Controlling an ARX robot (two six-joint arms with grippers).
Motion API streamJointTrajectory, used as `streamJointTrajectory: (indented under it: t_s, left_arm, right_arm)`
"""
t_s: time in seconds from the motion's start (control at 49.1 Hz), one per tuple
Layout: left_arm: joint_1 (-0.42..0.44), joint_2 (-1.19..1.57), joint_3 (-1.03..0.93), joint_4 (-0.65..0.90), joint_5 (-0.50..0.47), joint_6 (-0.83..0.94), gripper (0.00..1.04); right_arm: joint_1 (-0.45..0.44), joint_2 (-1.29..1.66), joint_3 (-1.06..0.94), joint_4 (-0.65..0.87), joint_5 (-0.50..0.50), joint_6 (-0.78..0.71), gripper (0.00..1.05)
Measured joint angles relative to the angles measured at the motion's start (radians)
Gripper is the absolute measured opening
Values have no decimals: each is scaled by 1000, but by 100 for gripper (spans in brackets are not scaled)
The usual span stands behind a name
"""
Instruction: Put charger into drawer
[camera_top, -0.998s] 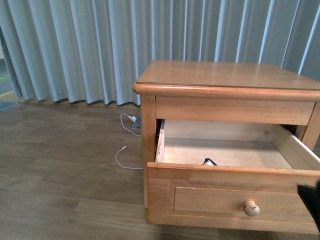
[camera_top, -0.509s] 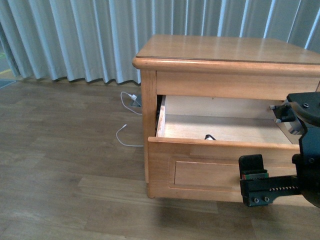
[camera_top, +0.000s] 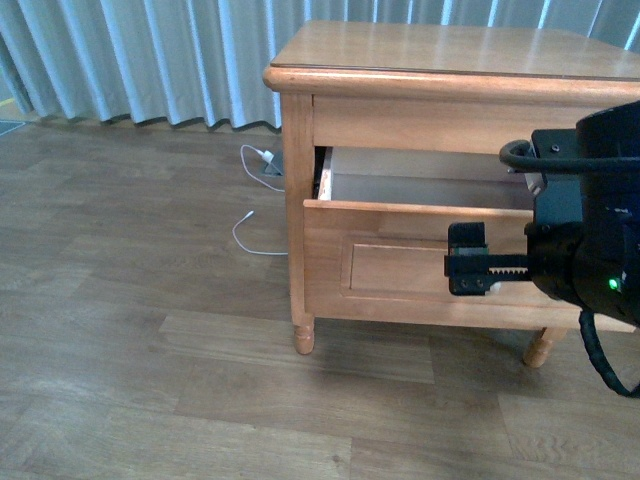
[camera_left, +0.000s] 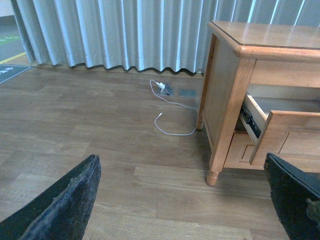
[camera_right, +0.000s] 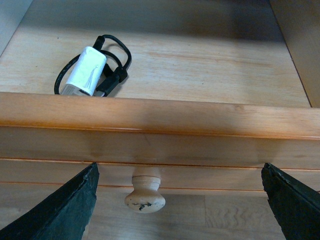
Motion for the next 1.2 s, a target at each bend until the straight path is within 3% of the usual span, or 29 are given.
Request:
streamJointTrajectory:
  t_s: [0.387, 0.876, 1.202]
  left_arm:
    - [0, 0, 0, 0, 0, 0, 99]
    - [0, 0, 0, 0, 0, 0, 99]
    - [0, 0, 0, 0, 0, 0, 99]
  right_arm:
    - [-32, 179, 221, 103, 51, -7, 97]
    - [-39, 342, 457, 130, 103, 24, 97]
    - [-39, 383, 487, 173, 156, 26, 97]
